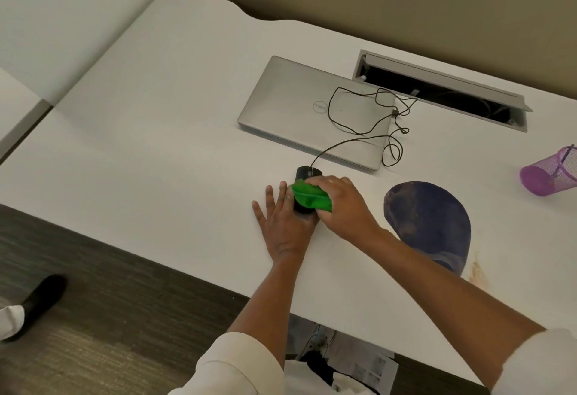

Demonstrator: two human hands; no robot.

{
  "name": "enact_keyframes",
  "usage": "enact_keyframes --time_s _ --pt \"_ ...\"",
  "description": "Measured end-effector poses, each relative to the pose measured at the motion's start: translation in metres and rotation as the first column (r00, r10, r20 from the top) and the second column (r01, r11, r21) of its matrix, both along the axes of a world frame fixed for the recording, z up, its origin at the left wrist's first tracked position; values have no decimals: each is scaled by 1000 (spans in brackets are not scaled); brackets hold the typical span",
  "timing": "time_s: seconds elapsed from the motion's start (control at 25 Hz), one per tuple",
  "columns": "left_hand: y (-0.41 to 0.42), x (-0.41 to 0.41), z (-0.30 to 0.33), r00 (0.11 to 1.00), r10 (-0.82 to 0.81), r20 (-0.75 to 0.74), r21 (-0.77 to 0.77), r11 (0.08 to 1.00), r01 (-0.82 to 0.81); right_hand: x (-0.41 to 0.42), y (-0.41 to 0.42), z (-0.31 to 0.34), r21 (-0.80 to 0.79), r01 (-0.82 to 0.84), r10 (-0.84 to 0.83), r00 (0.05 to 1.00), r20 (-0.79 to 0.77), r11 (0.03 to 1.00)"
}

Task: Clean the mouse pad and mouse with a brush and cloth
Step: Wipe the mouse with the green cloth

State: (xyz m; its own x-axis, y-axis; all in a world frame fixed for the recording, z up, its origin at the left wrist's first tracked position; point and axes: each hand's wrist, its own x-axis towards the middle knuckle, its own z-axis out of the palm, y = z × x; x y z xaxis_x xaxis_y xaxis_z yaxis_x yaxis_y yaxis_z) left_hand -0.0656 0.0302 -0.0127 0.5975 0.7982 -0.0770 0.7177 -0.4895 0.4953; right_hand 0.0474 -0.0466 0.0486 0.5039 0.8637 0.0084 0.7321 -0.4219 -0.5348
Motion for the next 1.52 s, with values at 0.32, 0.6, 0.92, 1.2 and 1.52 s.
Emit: enact_keyframes --time_s 0.32,0.6,0.92,1.2,1.52 --pt "0 -2 -2 999 -18 -28 10 1000 19 55 18 10 27 239 -238 970 -41 971" --pt "0 -1 0 1000 -6 -11 18 1000 6 -7 18 -3 16 275 -274 959 -73 961" --pt "0 0 -1 999 1 -39 9 1000 0 43 11 27 131 384 -365 919 -149 914" --pt "0 -1 -1 1000 -5 -28 5 1000 5 83 -11 18 52 414 -411 909 -66 909" --pt "0 -1 -1 1000 -17 -3 -18 1000 17 62 -8 -6 -201 188 -176 982 74 961"
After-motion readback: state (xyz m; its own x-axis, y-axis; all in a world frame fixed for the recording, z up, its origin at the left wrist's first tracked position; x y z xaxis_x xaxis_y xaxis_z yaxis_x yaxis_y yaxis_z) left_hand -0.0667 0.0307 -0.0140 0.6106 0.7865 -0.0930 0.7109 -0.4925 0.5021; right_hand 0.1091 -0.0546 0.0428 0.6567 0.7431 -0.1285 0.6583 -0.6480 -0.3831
